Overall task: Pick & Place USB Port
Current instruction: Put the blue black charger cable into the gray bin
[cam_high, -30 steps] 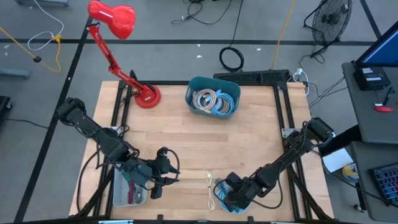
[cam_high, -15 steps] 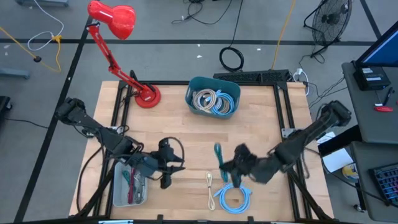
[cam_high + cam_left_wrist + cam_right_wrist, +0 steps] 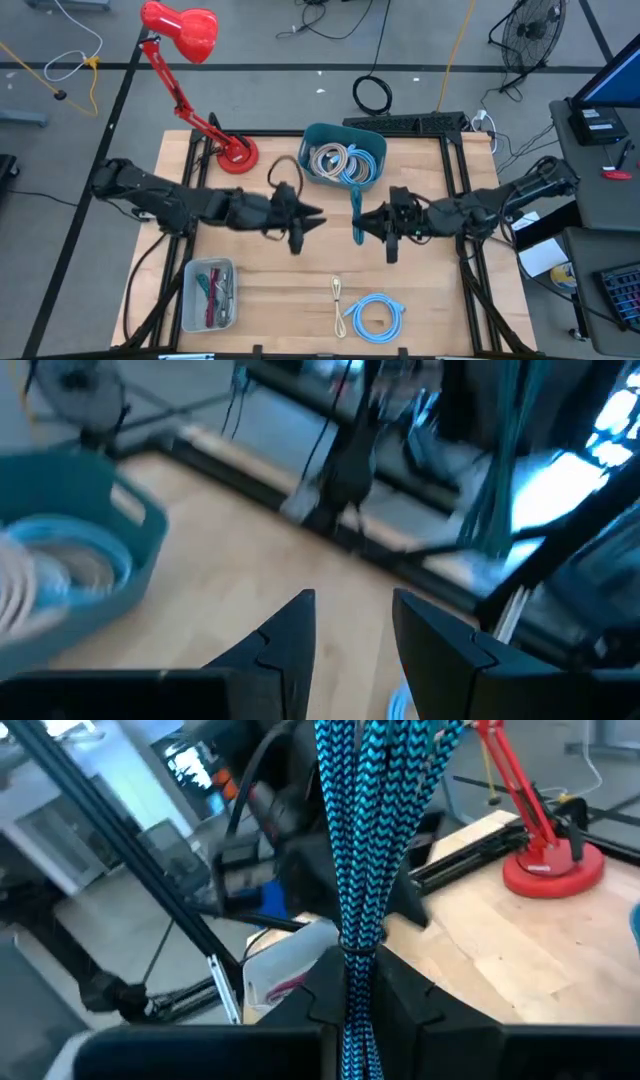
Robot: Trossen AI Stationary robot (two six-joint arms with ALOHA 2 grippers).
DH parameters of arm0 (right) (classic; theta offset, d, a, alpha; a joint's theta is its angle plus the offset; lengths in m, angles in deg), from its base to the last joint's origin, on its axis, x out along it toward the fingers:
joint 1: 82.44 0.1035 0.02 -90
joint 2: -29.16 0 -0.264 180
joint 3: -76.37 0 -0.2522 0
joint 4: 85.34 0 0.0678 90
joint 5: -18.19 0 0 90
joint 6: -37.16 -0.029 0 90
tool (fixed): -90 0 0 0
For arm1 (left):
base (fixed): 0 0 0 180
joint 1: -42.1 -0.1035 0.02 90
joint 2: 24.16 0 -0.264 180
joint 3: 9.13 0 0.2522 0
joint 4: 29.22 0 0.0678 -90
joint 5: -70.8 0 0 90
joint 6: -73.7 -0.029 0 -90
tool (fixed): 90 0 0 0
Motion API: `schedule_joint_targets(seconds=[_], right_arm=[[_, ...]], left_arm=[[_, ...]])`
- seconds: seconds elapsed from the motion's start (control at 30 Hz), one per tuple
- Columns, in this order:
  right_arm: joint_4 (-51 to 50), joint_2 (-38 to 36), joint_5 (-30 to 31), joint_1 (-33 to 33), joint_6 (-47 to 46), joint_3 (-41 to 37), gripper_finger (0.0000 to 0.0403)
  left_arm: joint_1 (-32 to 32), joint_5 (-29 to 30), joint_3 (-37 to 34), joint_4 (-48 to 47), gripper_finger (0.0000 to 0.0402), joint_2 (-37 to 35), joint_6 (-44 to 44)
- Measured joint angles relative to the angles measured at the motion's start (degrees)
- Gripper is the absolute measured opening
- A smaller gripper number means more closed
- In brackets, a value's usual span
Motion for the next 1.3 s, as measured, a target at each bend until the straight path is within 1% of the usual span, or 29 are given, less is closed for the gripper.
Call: schedule_joint_targets(seconds=[0.07, 0.13, 0.2, 0.27, 0.33, 0.43, 0.5, 0.6, 0.7, 0.9, 1.13, 1.3], right_arm=[[-0.17, -0.19, -1.92, -1.13, 1.50, 0.00, 0.0020], [-0.09, -0.20, -3.50, -2.14, 2.45, 0.00, 0.0020], [-0.02, -0.21, -4.73, -2.82, 3.44, 0.00, 0.0020], [0.03, -0.21, -5.48, -3.45, 4.27, 0.00, 0.0020], [0.24, -0.21, -6.56, -4.10, 4.77, 0.00, 0.0020], [2.15, -0.21, -6.82, -4.75, 5.58, 0.00, 0.0020], [4.67, -0.21, -8.08, -5.14, 6.21, 0.00, 0.0020], [7.28, -0.21, -9.60, -5.53, 6.93, 0.02, 0.0020], [7.46, -0.19, -9.56, -5.92, 7.18, 0.02, 0.0020], [7.82, 0.87, -9.68, -7.29, 7.16, 0.07, 0.0020], [10.70, 3.90, -12.62, -8.47, 6.32, 0.04, 0.0020], [11.22, 4.79, -12.85, -9.08, 5.96, 0.04, 0.0020]], left_arm=[[-2.32, -2.99, 0.00, 4.51, 0.0136, 0.00, -1.61], [-4.51, -8.48, 0.00, 9.24, 0.0136, 0.00, -3.41], [-6.46, -15.18, 0.01, 12.91, 0.0136, 0.00, -5.19], [-8.05, -19.90, 0.02, 13.99, 0.0136, -0.02, -6.93], [-8.99, -22.65, 0.02, 14.01, 0.0136, -0.02, -10.35], [-9.25, -22.99, 0.02, 14.76, 0.0136, -0.02, -17.23], [-9.34, -23.08, 0.02, 15.42, 0.0136, -0.02, -18.59], [-10.98, -24.05, 0.02, 16.08, 0.0136, -0.02, -16.89], [-12.39, -24.26, 0.02, 16.32, 0.0136, -0.02, -16.49], [-15.21, -32.03, 0.02, 20.59, 0.0136, -0.02, -11.87], [-15.23, -33.66, 0.02, 20.79, 0.0136, -0.02, -10.57], [-14.32, -34.03, 0.02, 20.66, 0.0136, -0.02, -10.56]])
